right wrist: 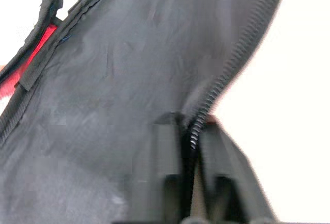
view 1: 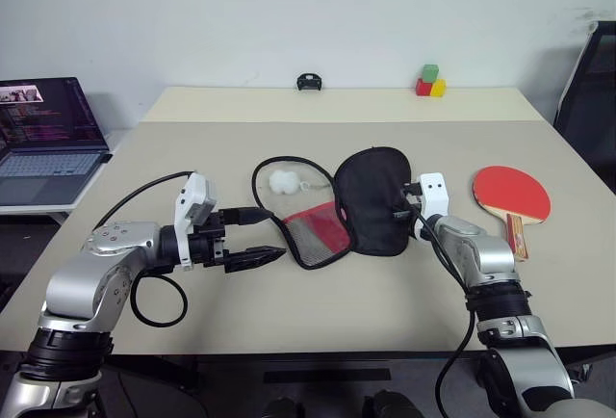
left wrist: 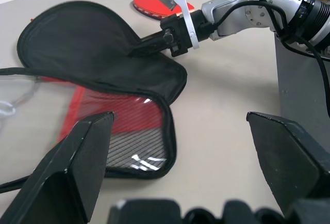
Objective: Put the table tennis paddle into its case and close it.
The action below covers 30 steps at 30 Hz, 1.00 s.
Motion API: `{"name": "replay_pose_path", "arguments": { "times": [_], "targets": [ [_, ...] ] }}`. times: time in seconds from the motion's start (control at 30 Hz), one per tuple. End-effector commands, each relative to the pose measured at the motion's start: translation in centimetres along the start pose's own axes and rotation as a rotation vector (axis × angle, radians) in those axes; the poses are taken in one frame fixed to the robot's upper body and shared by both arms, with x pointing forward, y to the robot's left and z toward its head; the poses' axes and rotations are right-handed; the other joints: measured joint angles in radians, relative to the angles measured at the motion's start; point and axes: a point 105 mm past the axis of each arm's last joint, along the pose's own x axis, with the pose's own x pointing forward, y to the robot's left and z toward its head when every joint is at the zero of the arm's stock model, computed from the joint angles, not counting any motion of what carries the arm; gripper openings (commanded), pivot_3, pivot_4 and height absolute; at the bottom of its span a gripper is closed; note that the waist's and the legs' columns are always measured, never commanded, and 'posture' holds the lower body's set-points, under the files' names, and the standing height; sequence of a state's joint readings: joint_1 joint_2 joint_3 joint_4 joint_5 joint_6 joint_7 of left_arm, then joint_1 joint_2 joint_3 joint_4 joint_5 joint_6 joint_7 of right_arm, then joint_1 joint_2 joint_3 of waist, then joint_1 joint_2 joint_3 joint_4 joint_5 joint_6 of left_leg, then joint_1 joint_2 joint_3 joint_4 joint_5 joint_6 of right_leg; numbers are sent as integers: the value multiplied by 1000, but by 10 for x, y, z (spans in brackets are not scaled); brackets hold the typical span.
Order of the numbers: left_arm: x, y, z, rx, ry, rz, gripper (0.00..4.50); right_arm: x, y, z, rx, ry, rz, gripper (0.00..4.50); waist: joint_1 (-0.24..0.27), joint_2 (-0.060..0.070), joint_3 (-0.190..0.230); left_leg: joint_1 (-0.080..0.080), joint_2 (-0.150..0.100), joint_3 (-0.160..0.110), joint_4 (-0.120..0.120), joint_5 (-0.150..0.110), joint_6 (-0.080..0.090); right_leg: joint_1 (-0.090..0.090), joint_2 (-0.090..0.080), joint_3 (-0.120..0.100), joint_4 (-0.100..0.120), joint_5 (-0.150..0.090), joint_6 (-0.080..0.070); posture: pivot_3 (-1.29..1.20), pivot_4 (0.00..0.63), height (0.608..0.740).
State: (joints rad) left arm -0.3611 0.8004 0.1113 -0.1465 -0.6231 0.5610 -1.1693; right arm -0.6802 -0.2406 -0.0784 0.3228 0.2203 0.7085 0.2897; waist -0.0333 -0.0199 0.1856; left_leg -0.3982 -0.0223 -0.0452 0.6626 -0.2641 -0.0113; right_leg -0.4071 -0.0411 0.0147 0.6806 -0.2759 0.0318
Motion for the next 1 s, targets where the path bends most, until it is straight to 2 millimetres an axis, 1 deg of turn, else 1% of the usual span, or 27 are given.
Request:
{"name": "replay_pose_path", "arguments": {
  "times": [0.03, 0.1, 0.23, 0.33, 1.0],
  "targets": [
    [2, -3, 10, 40, -16, -18, 4500, -5, -9, 16, -9, -38, -34, 25, 0, 0, 0, 0, 0, 0, 0, 0, 0, 0, 0, 0, 0, 0, 0, 0, 150, 740],
    [2, -3, 10, 41, -16, -19, 4500, -6, -12, 16, -8, -36, -45, 25, 0, 0, 0, 0, 0, 0, 0, 0, 0, 0, 0, 0, 0, 0, 0, 0, 150, 740],
    [3, -3, 10, 43, -15, -25, 4500, -14, -27, 17, -2, -29, -87, 25, 1, 0, 0, 0, 0, 0, 0, 0, 0, 0, 0, 0, 0, 0, 0, 0, 150, 740],
    [3, -2, 10, 43, -13, -28, 4500, -18, -34, 18, 14, -28, -111, 25, 1, 0, 0, 0, 0, 0, 0, 0, 0, 0, 0, 0, 0, 0, 0, 0, 150, 740],
    [3, -2, 11, 43, -13, -28, 4500, -19, -35, 18, 21, -25, -117, 25, 1, 0, 0, 0, 0, 0, 0, 0, 0, 0, 0, 0, 0, 0, 0, 0, 150, 740]
  ]
}}
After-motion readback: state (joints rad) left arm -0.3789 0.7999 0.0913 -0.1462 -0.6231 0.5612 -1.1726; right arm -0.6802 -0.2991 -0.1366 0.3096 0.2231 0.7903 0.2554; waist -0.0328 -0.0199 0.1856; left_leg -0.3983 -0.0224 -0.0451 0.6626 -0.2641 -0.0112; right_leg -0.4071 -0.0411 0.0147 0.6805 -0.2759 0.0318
